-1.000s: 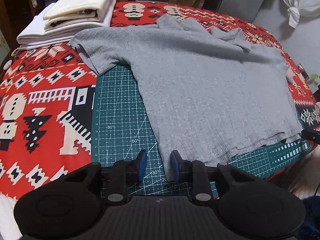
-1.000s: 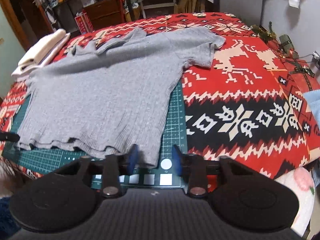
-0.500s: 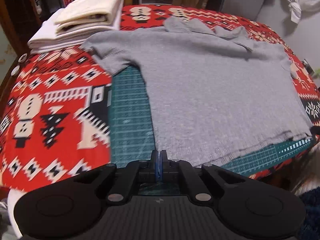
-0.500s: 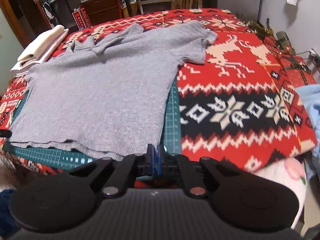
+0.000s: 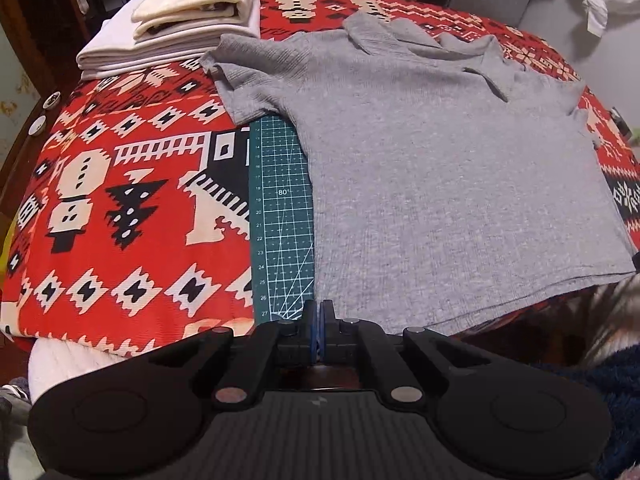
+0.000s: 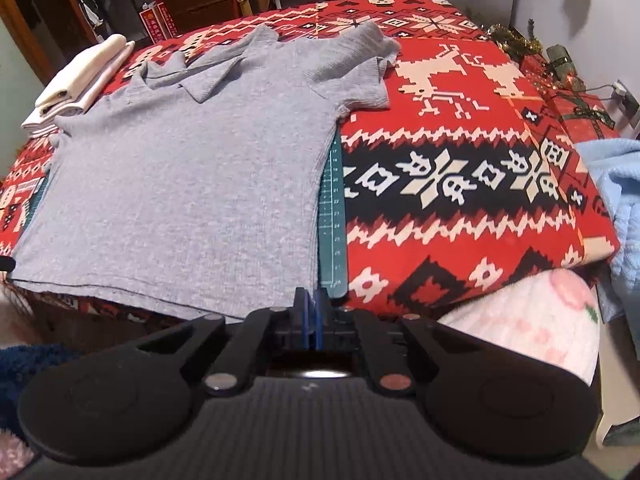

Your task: Fold clothes

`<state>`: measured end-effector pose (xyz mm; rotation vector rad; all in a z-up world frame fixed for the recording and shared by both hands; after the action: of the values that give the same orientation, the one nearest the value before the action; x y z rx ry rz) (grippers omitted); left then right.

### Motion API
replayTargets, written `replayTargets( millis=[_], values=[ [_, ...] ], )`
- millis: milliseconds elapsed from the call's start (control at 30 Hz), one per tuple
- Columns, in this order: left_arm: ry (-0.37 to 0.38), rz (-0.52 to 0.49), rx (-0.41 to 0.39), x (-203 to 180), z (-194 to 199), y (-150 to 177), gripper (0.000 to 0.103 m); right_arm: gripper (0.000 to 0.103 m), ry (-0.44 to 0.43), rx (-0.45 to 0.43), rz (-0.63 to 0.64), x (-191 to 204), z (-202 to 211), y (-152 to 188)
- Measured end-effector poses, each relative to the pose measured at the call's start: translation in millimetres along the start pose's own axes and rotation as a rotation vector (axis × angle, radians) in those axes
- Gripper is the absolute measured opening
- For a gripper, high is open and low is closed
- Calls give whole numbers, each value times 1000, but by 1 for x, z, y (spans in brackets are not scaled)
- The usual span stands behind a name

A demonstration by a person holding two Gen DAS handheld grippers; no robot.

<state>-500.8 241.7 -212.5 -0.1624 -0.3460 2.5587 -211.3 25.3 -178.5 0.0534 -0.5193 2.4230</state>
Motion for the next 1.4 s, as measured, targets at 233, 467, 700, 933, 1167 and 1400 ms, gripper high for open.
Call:
replayTargets(
  millis=[233,467,700,933,1167,1400],
  values=[
    [7,5,-8,-3,4,3,10,21,-9,-30,9,2,8,1],
    [-17,-26,-134,-6,31,-5,53,81,-38,-170,108,18,38,-19],
    [-48,-215,-287,-49,31,-38,86,103,-52,-232,303,66,25,-54],
    [-36,-249,-259,-82,-16,-62,92,103,-30,-123,375,99,-37,-77],
    [-52,-287,-193,-98,-47,-60,103,103,20,-109,373,100,-73,-68],
    [12,-206,-208,-84,-50,-55,103,103,19,-141,364,97,-72,-63]
  ],
)
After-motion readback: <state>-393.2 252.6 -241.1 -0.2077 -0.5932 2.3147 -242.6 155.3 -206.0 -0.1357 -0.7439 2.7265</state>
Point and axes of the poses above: each gripper's, at about its wrist camera, not at the fingertips, and z roughly against the way its jaws point, x to its left, y to its underside, the point moved 2 cm from there along -z, roughly the way its jaws point, and after that the axes turned 8 degrees about x, right-handed, at the moved point
